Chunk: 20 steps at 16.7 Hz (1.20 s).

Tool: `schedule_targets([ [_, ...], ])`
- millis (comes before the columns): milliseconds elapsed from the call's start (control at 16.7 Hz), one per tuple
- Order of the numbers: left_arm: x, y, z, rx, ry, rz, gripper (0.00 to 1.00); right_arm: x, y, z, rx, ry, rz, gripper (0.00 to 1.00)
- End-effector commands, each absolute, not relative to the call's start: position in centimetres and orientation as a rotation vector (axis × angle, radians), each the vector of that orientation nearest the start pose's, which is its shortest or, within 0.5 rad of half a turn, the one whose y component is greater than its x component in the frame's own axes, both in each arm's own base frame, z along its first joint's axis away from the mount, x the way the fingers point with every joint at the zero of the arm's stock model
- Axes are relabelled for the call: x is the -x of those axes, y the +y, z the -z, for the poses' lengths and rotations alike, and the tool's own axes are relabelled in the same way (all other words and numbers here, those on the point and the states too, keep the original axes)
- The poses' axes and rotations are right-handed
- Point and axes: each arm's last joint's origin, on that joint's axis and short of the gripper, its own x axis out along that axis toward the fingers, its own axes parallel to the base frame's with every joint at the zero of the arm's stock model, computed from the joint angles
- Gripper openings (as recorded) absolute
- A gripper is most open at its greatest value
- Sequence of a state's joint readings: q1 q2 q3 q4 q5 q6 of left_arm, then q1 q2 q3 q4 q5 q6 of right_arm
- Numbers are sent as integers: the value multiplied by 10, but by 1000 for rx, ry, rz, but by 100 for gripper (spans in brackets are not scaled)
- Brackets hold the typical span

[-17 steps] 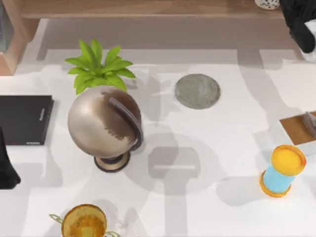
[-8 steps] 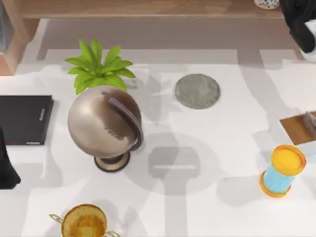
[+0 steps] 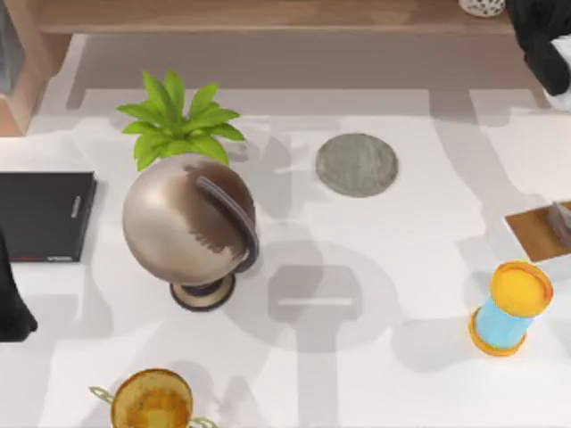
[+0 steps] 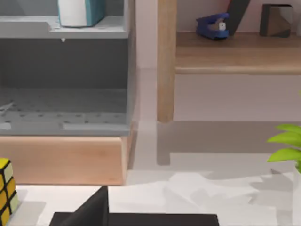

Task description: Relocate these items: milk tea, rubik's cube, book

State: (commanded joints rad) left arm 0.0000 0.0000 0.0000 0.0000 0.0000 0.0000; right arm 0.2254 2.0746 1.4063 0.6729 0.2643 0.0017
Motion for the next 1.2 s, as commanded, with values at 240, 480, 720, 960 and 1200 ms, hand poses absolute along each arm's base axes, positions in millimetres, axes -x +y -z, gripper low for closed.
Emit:
schedule_targets([
  [240,-106,-1,-160,0,0,0,100,-469,105,-226,11,-8,15,0],
  [480,-106,-1,-160,0,0,0,100,-464,107,-230,7,-15,8,0],
  [720,-106,-1,-160,0,0,0,100,-432,109,-238,6,-21,5,0],
  [960,-106,-1,-160,0,0,0,100,-395,107,-236,10,-6,12,0],
  [1200,-106,-1,-160,0,0,0,100,-388,107,-237,9,-10,12,0],
])
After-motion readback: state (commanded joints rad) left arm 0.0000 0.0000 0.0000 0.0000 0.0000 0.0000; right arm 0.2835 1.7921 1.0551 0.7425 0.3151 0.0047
